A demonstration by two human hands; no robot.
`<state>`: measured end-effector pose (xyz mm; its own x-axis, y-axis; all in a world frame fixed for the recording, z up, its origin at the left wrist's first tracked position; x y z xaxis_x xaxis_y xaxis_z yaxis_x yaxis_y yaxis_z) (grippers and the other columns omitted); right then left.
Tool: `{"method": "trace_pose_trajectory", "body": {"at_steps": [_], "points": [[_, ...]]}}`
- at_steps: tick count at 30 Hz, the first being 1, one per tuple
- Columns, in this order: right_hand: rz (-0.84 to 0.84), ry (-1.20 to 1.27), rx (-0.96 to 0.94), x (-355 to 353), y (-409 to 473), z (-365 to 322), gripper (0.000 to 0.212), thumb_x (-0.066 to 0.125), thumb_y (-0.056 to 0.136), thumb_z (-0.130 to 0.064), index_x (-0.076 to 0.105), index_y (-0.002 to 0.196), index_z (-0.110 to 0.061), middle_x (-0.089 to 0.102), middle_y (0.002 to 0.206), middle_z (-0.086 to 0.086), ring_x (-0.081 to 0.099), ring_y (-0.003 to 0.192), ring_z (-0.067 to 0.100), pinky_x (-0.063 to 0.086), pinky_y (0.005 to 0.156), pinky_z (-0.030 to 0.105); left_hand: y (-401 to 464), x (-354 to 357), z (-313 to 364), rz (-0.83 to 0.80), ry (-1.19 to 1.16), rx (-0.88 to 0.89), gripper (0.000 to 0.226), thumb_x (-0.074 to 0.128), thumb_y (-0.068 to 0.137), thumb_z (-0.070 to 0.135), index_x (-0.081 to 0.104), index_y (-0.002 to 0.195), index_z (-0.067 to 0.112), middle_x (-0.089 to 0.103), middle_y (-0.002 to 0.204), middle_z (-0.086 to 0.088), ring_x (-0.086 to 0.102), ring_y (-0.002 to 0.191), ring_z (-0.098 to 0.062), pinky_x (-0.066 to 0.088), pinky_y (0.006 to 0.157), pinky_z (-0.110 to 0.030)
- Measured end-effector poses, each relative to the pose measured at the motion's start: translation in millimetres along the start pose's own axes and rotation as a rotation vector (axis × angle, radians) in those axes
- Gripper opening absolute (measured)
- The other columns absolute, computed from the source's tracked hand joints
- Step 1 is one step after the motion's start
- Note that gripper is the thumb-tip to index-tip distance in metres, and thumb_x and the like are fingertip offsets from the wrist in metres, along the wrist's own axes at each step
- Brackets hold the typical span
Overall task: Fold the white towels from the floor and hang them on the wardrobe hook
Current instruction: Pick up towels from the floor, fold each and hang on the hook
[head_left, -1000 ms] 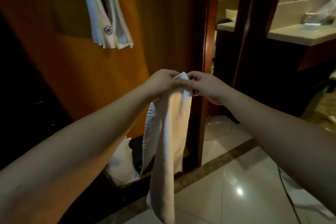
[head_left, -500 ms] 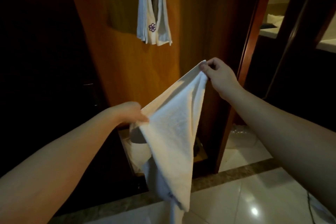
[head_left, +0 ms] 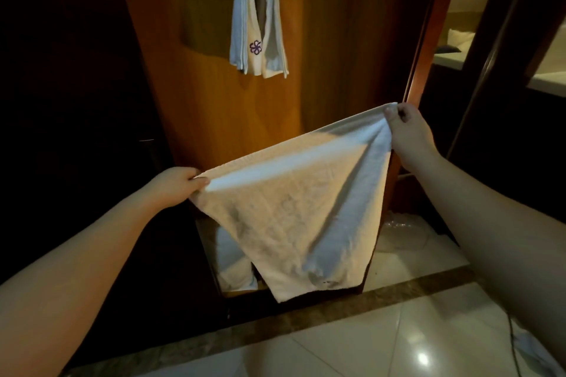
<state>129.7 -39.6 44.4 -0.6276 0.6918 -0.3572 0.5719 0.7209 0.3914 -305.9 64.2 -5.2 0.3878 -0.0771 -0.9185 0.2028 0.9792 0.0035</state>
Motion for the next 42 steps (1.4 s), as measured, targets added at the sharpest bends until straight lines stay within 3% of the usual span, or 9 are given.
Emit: {"method": "trace_pose_trajectory", "body": {"at_steps": [4,8,12,22,25,30,34,39,42], "points": [[0.051,-0.086,0.02,-13.9,3.1,11.3,0.022,0.043,0.104,-0.049,0.052,0.11,-0.03,0.054,0.082,-0.009,0.052,0.07,0.011,0.037,0.057,0.028,1.8,-8.0,-6.6,0.106,-0.156,-0.005,0.02,0.061,0.096,0.045,0.065,0.092,0.025,0.055,0.083,0.013,0.049,0.075,-0.004,0.04,0.066,-0.028],[0.062,-0.127,0.112,-15.3,6.0,21.4,0.035,0.044,0.103,-0.047,0.054,0.129,-0.024,0.051,0.084,-0.012,0.052,0.072,0.008,0.038,0.059,0.027,1.1,-10.6,-7.5,0.155,-0.965,-0.068,0.011,0.07,0.091,0.037,0.071,0.093,0.026,0.071,0.102,0.002,0.063,0.1,-0.018,0.047,0.094,-0.039],[-0.038,0.071,0.379,-7.1,-0.6,44.5,0.042,0.05,0.104,-0.038,0.054,0.136,-0.013,0.063,0.11,0.01,0.06,0.086,0.022,0.054,0.084,0.043,-5.1,10.9,8.4,0.049,-1.475,-0.082,0.027,0.061,0.097,0.038,0.067,0.111,0.017,0.077,0.1,-0.001,0.073,0.094,-0.019,0.056,0.081,-0.037],[-0.024,0.931,1.073,46.5,-127.3,80.0,0.048,0.061,0.101,-0.021,0.048,0.143,-0.004,0.065,0.132,0.014,0.064,0.117,0.03,0.052,0.099,0.043,-66.7,69.2,44.9,0.137,-1.242,-0.279,0.028,0.068,0.094,0.038,0.074,0.105,0.012,0.078,0.092,-0.004,0.076,0.079,-0.021,0.058,0.078,-0.039],[0.003,0.938,1.002,64.0,-169.1,58.5,0.034,0.066,0.098,-0.024,0.058,0.125,-0.006,0.074,0.109,0.009,0.072,0.096,0.025,0.061,0.066,0.037,-95.6,84.5,70.3,0.131,-1.242,-0.276,0.029,0.068,0.093,0.041,0.075,0.102,0.015,0.078,0.091,-0.004,0.076,0.086,-0.026,0.058,0.084,-0.045],[-0.196,0.605,0.626,84.9,-218.1,10.4,0.026,0.057,0.092,-0.051,0.071,0.104,-0.033,0.077,0.098,0.001,0.073,0.091,0.022,0.059,0.087,0.045,-127.4,101.7,107.6,0.059,-1.271,-0.309,0.044,0.067,0.09,0.051,0.07,0.121,0.02,0.073,0.116,-0.004,0.067,0.111,-0.029,0.052,0.098,-0.053],[-0.224,0.254,0.271,87.4,-236.9,-13.8,0.03,0.046,0.102,-0.05,0.066,0.085,-0.035,0.064,0.07,-0.002,0.058,0.056,0.006,0.042,0.047,0.013,-142.6,111.9,121.1,-0.027,-1.276,-0.297,0.026,0.062,0.094,0.05,0.071,0.107,0.029,0.076,0.099,0.004,0.07,0.103,-0.02,0.055,0.091,-0.043],[-0.217,0.243,0.162,81.1,-243.8,-24.6,0.035,0.049,0.105,-0.035,0.064,0.075,-0.03,0.06,0.061,-0.013,0.055,0.056,-0.002,0.039,0.049,0.008,-148.1,115.3,125.6,-0.134,-1.274,-0.098,0.029,0.053,0.099,0.046,0.073,0.079,0.053,0.076,0.086,0.017,0.072,0.083,0.001,0.054,0.063,-0.015],[-0.226,0.222,0.113,76.9,-244.7,-31.3,0.027,0.048,0.106,-0.034,0.068,0.087,-0.041,0.066,0.073,-0.019,0.062,0.07,-0.005,0.042,0.058,0.005,-148.9,116.9,127.4,-0.141,-1.29,-0.042,0.024,0.054,0.096,0.051,0.074,0.084,0.047,0.077,0.094,0.007,0.073,0.092,-0.007,0.055,0.076,-0.028]]}}
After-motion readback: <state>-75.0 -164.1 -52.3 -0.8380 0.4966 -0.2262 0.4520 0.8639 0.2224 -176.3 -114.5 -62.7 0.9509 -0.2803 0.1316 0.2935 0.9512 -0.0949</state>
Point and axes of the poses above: each hand's wrist, its own y-axis towards the middle knuckle, its own x-axis out of the palm, z = x × y, the point moved 2 cm from there along y, towards the middle knuckle
